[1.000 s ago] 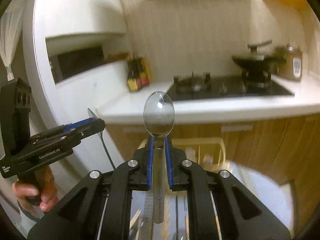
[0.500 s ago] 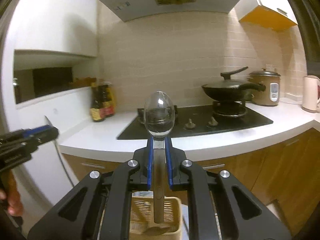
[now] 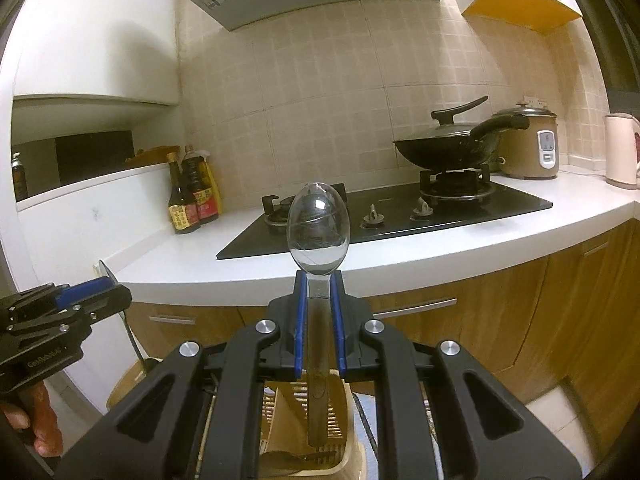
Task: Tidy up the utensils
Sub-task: 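Lift both clear spoons over the basket and open both tools to drop them, then lower both tools to the table and grasp another clear spoon with each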
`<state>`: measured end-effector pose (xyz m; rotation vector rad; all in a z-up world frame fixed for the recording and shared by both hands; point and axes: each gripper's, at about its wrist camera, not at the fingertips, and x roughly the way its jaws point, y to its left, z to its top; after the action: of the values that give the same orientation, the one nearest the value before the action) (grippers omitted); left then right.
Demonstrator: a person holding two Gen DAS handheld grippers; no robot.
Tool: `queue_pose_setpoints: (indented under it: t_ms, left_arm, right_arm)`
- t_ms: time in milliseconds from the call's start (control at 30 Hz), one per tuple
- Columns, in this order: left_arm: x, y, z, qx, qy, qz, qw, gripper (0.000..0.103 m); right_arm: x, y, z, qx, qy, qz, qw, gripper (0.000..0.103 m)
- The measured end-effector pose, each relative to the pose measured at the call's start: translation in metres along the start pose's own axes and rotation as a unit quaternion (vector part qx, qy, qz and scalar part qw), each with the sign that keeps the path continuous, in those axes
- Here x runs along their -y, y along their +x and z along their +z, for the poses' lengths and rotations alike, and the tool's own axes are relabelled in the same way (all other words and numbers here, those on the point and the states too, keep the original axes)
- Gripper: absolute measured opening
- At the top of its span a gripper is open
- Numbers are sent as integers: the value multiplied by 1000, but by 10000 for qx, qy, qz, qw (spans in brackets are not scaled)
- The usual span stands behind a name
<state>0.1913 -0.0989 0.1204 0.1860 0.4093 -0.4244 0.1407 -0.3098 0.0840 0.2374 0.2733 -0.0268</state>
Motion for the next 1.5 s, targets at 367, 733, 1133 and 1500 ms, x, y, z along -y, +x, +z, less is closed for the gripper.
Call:
queue_pose_setpoints:
  t_ms: [367,733,1133,1500]
  left_arm:
    - [-3,-2,-16,-154,-99,-284,9994,35]
    - [-6,-40,-24,-245,-210,-417,9986,43]
    - [-21,-71,-71,-1407,-581,-938,9839,48]
    - [-18,-65,-161,-2794,-1101,-1844,9358,46]
  right_arm:
    - [5,-14,-16,-285,-30,216,9994,18]
    - [7,-62,-13,-372,-52,250,9990,46]
    - [-24,-99,-26,-1626,-585,47,9849,46]
    - [-23,-71,-120,-4224,166,679,9037,34]
